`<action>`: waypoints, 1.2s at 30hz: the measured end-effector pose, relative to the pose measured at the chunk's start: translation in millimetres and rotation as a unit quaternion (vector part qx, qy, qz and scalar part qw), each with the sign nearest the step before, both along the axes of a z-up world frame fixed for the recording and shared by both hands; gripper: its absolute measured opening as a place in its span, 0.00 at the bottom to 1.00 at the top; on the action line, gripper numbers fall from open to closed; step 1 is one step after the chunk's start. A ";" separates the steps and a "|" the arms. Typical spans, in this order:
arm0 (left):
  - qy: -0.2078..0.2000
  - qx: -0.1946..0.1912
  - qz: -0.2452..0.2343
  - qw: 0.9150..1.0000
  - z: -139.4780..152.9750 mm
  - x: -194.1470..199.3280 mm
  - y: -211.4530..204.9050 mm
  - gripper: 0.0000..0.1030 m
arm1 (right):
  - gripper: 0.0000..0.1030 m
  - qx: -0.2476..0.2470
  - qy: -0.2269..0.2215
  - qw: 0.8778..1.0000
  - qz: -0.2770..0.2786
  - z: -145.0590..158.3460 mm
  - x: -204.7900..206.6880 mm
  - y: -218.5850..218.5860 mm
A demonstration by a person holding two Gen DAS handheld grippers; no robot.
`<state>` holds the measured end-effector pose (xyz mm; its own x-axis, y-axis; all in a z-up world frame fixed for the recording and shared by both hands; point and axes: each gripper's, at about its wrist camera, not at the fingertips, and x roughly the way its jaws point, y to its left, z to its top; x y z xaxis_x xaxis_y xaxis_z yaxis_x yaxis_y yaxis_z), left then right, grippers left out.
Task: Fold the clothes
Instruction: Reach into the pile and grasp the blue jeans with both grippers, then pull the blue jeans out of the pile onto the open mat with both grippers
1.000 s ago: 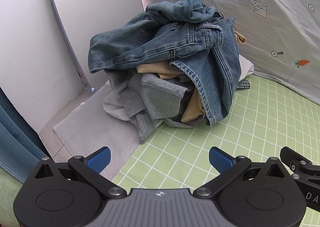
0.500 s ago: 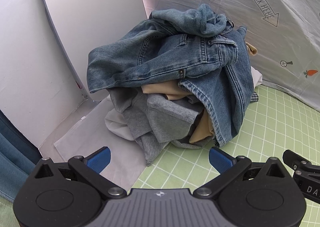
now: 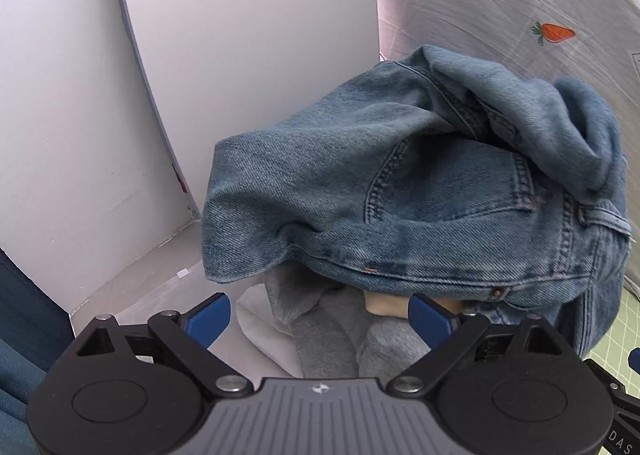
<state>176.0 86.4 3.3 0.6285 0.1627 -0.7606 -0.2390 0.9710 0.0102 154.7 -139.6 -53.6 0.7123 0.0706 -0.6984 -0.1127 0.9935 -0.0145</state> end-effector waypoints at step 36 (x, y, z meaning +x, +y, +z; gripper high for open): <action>-0.028 -0.098 -0.091 0.991 -4.6 -72.1 -53.8 0.04 | 0.05 -0.082 -0.013 0.966 -0.244 -44.0 -96.3 -131.1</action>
<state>104.0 32.6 -1.4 0.6753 -0.1036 -0.7302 -0.0554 0.9802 -0.1902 58.4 -270.7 -97.6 0.6506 -0.3887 -0.6524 0.3721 0.9121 -0.1724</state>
